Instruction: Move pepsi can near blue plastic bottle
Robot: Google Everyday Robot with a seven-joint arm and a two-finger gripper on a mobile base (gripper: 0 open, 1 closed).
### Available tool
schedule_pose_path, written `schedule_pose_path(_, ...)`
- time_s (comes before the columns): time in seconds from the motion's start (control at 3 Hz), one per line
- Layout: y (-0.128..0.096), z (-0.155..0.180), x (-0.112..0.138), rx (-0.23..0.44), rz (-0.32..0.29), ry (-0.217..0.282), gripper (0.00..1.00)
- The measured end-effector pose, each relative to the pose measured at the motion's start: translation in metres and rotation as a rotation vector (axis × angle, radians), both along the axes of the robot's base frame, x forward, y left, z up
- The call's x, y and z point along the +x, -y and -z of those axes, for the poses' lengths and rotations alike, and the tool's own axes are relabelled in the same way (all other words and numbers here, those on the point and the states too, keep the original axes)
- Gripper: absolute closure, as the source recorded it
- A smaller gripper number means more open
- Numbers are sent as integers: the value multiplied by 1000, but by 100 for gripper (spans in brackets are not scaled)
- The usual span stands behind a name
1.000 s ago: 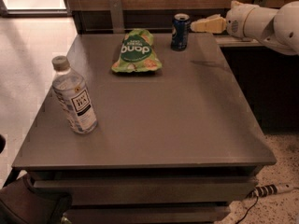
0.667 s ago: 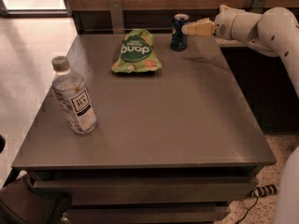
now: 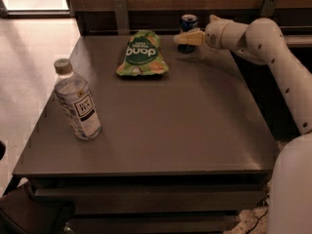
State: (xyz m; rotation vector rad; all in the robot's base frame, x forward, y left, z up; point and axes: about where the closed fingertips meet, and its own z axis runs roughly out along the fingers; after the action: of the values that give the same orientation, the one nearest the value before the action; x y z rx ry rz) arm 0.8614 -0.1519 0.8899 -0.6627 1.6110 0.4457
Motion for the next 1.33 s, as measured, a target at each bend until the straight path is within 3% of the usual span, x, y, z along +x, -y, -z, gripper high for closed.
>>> schedule_pose_path(0.33,-17,5,12,50,-25,28,0)
schedule_pose_path(1.33,-28,8,13,51,-38,24,72)
